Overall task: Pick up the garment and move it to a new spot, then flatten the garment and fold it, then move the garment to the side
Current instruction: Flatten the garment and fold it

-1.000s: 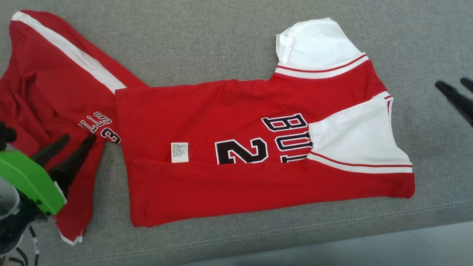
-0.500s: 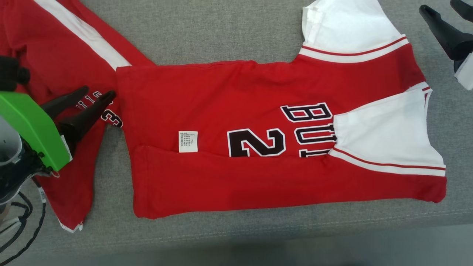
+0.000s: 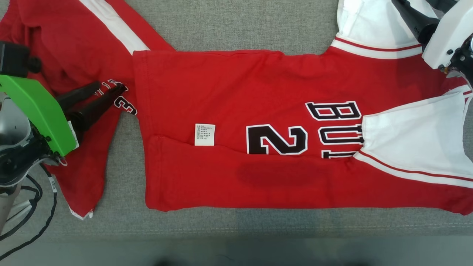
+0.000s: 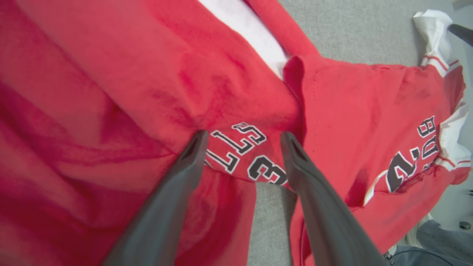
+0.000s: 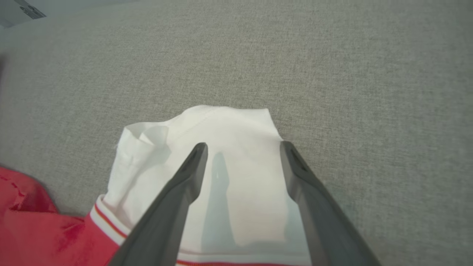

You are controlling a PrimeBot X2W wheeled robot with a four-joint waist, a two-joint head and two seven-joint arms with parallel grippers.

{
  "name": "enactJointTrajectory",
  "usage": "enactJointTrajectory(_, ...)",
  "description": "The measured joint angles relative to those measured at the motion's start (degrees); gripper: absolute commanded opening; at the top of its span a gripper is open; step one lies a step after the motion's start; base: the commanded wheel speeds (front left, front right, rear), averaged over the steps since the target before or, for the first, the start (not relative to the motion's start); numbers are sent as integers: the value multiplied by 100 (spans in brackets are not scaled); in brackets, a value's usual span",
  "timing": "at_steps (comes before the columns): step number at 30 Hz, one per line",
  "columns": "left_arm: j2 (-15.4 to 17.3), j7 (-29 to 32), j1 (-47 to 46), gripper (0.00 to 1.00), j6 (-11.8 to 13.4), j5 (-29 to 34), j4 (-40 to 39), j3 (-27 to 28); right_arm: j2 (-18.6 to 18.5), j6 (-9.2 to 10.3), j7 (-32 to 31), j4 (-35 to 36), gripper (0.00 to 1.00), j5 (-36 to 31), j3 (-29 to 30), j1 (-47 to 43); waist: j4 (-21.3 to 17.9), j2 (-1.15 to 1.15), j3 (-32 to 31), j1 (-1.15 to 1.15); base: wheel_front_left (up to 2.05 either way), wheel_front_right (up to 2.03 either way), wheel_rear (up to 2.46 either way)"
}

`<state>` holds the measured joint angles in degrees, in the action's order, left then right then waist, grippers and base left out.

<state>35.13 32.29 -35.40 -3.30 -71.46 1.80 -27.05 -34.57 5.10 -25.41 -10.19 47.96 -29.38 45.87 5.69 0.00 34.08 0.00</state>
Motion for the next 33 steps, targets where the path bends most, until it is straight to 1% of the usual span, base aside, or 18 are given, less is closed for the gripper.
enactJointTrajectory(3, -25, 31, -66, 100, -49, -68, 109, 15, 35, -19, -19, -157, 100, -24, -16, 151, 3, 0, -4, 0, 0, 0, 0)
enactJointTrajectory(7, -49, 102, -131, 100, -101, -236, 198, 9, 51, -104, -20, -372, 100, -104, -55, 315, 0, 0, -2, 0, 0, 0, 0)
enactJointTrajectory(14, -124, 275, -268, 100, -174, -303, 241, -59, 85, -108, -93, -634, 100, -168, -103, 503, 19, 0, 66, 0, 0, 0, 0)
enactJointTrajectory(16, -123, 352, -318, 100, -193, -369, 211, -77, 153, -167, -94, -691, 100, -175, -145, 610, 27, 0, 115, 0, 0, 0, 0)
enactJointTrajectory(17, -120, 406, -340, 100, -233, -407, 147, -101, 252, -208, -93, -728, 100, -192, -171, 704, 33, 0, 166, 0, 0, 0, 0)
enactJointTrajectory(18, -118, 430, -346, 100, -245, -407, 135, -112, 302, -222, -92, -765, 82, -193, -174, 743, 36, 0, 191, 0, 0, 0, 0)
enactJointTrajectory(19, -107, 467, -361, 100, -257, -407, 126, -126, 335, -224, -90, -804, 74, -196, -179, 773, 39, 0, 213, 0, 0, 0, 0)
enactJointTrajectory(20, -90, 478, -385, 100, -282, -407, 118, -134, 359, -234, -86, -840, 62, -198, -186, 791, 42, 0, 233, 0, 0, 0, 0)
enactJointTrajectory(21, -74, 500, -403, 100, -299, -407, 113, -129, 375, -263, -86, -877, 47, -199, -193, 806, 44, 0, 251, 0, 0, 0, 0)
enactJointTrajectory(23, -54, 501, -412, 100, -308, -415, 115, -111, 407, -307, -60, -962, 38, -199, -210, 852, 41, 0, 282, 0, 0, 0, 0)
enactJointTrajectory(24, -54, 499, -415, 100, -312, -436, 115, -104, 424, -310, -35, -1002, 25, -199, -213, 882, 38, 0, 289, 0, 0, 0, 0)
enactJointTrajectory(25, -53, 498, -419, 100, -326, -461, 112, -97, 437, -335, -35, -1028, 20, -198, -216, 903, 35, 0, 293, 0, 0, 0, 0)
enactJointTrajectory(27, -36, 498, -425, 100, -332, -592, 91, -65, 497, -387, -35, -1080, 0, -196, -226, 926, 23, 0, 301, 0, 0, 0, 0)
enactJointTrajectory(28, -15, 497, -425, 100, -337, -610, 64, -32, 550, -410, -35, -1098, 0, -194, -247, 946, 11, 0, 306, 0, 0, 0, 0)
enactJointTrajectory(31, 16, 497, -432, 89, -359, -706, -35, 60, 617, -458, -35, -1170, 0, -171, -263, 1043, -35, 0, 338, 0, 0, 0, 0)
enactJointTrajectory(32, 10, 497, -438, 89, -359, -711, -41, 55, 620, -464, -31, -1209, 0, -160, -261, 1057, -48, 0, 350, 0, 0, 0, 0)
enactJointTrajectory(33, 4, 497, -443, 90, -359, -714, -45, 53, 631, -510, -11, -1239, 0, -159, -261, 1068, -59, 0, 358, 0, 0, 0, 0)
